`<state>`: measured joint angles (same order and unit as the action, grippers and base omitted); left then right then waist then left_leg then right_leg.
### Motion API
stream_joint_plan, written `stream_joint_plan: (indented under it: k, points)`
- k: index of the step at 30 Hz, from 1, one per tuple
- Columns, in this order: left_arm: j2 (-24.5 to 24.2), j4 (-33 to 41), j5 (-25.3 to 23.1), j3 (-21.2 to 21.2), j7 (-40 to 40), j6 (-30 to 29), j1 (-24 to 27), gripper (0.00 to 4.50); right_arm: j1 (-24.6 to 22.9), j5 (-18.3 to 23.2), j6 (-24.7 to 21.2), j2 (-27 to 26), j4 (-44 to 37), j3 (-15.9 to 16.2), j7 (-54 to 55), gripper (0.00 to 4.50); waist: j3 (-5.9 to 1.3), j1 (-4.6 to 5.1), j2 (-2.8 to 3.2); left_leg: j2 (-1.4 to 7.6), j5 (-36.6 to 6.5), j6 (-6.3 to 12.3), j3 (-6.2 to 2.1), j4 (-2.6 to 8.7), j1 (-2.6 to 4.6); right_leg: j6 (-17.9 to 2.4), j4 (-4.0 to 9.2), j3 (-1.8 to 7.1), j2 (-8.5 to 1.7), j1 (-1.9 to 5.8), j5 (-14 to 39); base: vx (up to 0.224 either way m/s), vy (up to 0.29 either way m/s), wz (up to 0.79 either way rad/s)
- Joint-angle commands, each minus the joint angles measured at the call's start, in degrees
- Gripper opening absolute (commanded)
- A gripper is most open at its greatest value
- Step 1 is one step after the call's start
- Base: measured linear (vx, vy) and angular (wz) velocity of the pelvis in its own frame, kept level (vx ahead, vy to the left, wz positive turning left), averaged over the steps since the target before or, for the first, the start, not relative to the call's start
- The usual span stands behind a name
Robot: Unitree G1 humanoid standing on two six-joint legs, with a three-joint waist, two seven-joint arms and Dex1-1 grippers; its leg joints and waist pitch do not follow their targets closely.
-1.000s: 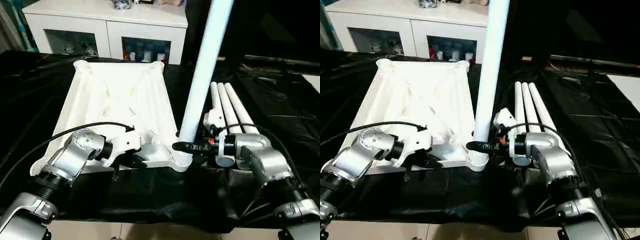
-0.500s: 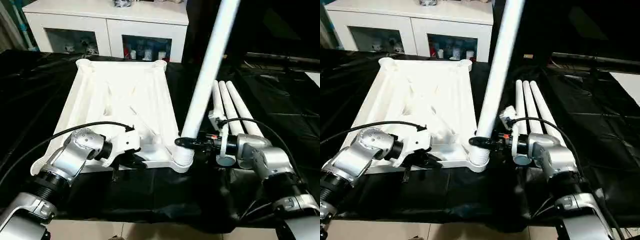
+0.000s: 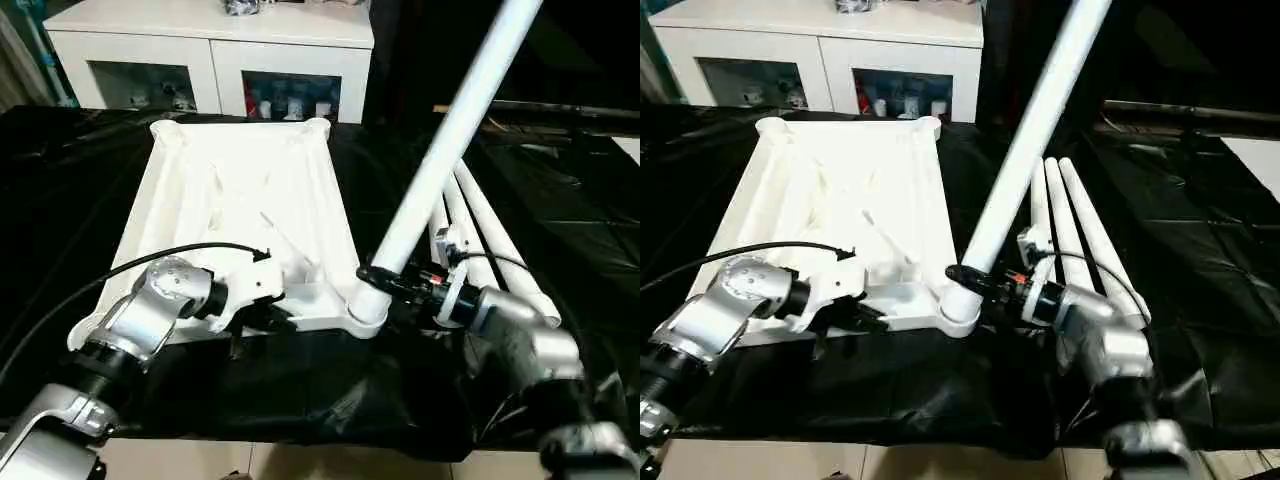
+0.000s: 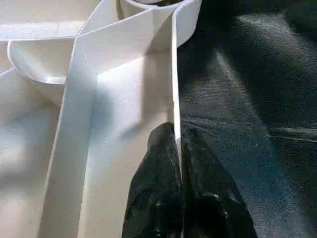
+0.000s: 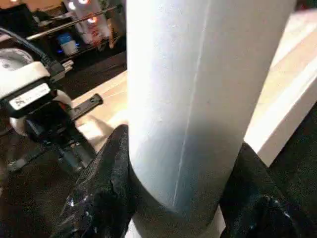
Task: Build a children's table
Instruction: Insert table leg to table base
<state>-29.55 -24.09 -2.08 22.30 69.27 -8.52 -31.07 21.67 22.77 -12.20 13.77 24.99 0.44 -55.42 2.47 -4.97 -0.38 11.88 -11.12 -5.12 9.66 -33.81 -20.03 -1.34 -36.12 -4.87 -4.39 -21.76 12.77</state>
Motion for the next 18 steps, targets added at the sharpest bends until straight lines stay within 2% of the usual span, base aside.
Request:
stream_joint_plan:
  k: [1, 3, 4, 5, 6, 9, 11, 15, 16, 17, 18]
  points:
    - [-0.2, -0.2, -0.6, -1.4, -1.4, 0.7, -1.9, 0.0, -2.8, -4.1, 0.5, 0.6, 1.0, -0.4, 4.5, 1.85, -2.99, 0.48, 0.72, 1.62, -12.3, -0.48, -0.3, 4.54, 0.21, -11.6, 5.01, 3.29, -3.75, 2.41, 8.1, 0.0, 0.0, 0.0]
    - [0.2, 0.0, -0.6, -1.6, -2.3, 0.4, -1.7, 0.0, -4.4, -4.1, 1.3, -0.6, -1.5, -0.5, 6.1, 1.85, -2.94, 0.35, 0.96, 1.67, -12.0, -0.26, -0.3, 4.53, 0.26, -11.5, 4.96, 3.37, -3.79, 2.27, 7.8, 0.0, 0.0, 0.0]
    - [0.3, 0.0, -0.5, -1.7, -2.5, 0.4, -1.6, 0.0, -5.0, -4.1, 1.5, -0.9, -2.3, -0.5, 6.5, 1.85, -2.89, 0.4, 0.72, 1.63, -12.2, -0.15, -0.31, 4.65, 0.19, -11.2, 5.03, 3.34, -3.78, 2.34, 8.5, 0.0, 0.0, 0.0]
    - [0.4, 0.1, -0.5, -1.7, -2.7, 0.3, -1.5, 0.0, -5.4, -4.1, 2.0, -1.3, -2.7, -0.8, 7.1, 1.85, -2.86, 0.36, 0.82, 1.66, -12.4, -0.15, -0.33, 4.67, 0.21, -11.1, 5.09, 3.36, -3.87, 2.31, 9.0, 0.0, 0.0, 0.0]
    - [0.5, 0.3, -0.4, -1.8, -3.0, 0.1, -1.4, 0.0, -6.4, -3.6, 2.5, -2.2, -3.6, -1.2, 8.2, 1.85, -2.73, 0.37, 0.5, 1.66, -13.2, -0.04, -0.28, 4.73, 0.22, -10.7, 5.29, 3.39, -3.93, 2.21, 10.8, 0.0, 0.0, 0.0]
    - [0.8, 0.5, -0.4, -1.8, -3.5, -0.1, -1.2, 0.0, -7.7, -2.9, 3.3, -3.3, -4.2, -1.7, 10.1, 1.85, -2.64, 0.47, 0.67, 1.66, -14.3, -0.25, -0.42, 4.93, 0.14, -9.6, 5.6, 3.43, -4.02, 2.16, 14.1, 0.0, 0.0, 0.0]
    - [0.9, 0.5, -0.3, -1.8, -3.4, -0.1, -1.2, 0.0, -7.8, -2.3, 4.1, -4.3, -3.1, -3.0, 12.1, 1.85, -2.65, 0.51, 0.9, 1.73, -14.3, -0.33, -0.39, 4.92, 0.24, -9.5, 5.64, 3.54, -4.05, 1.95, 13.7, 0.0, 0.0, 0.0]
    - [0.7, 0.4, -0.4, -1.7, -3.1, 0.2, -1.2, 0.0, -7.2, -0.9, 4.4, -4.9, -2.2, -5.4, 14.2, 1.85, -2.71, 0.81, 1.13, 1.67, -13.8, -0.44, -0.39, 4.92, 0.13, -10.3, 5.38, 3.49, -3.85, 2.06, 10.9, 0.0, 0.0, 0.0]
    - [0.7, 0.3, -0.3, -1.6, -3.0, 0.2, -1.3, 0.0, -7.2, -0.7, 4.3, -4.8, -2.3, -5.6, 14.4, 1.85, -2.74, 0.84, 1.33, 1.63, -13.3, -0.43, -0.43, 4.88, 0.11, -10.6, 5.24, 3.5, -3.85, 2.17, 9.8, 0.0, 0.0, 0.0]
    - [0.6, 0.1, -0.4, -1.6, -2.9, 0.4, -1.4, 0.0, -7.4, -0.8, 4.2, -4.4, -2.6, -5.6, 14.3, 1.85, -2.73, 0.9, 1.21, 1.6, -13.2, -0.33, -0.36, 4.87, 0.07, -10.6, 5.32, 3.5, -3.81, 2.2, 9.5, 0.0, 0.0, 0.0]
    - [0.6, 0.0, -0.4, -1.5, -2.9, 0.5, -1.4, 0.0, -7.5, -1.0, 4.3, -4.1, -2.9, -5.5, 14.0, 1.85, -2.73, 0.94, 1.44, 1.55, -13.2, -0.31, -0.37, 4.83, 0.05, -10.7, 5.27, 3.48, -3.81, 2.26, 9.1, 0.0, 0.0, 0.0]
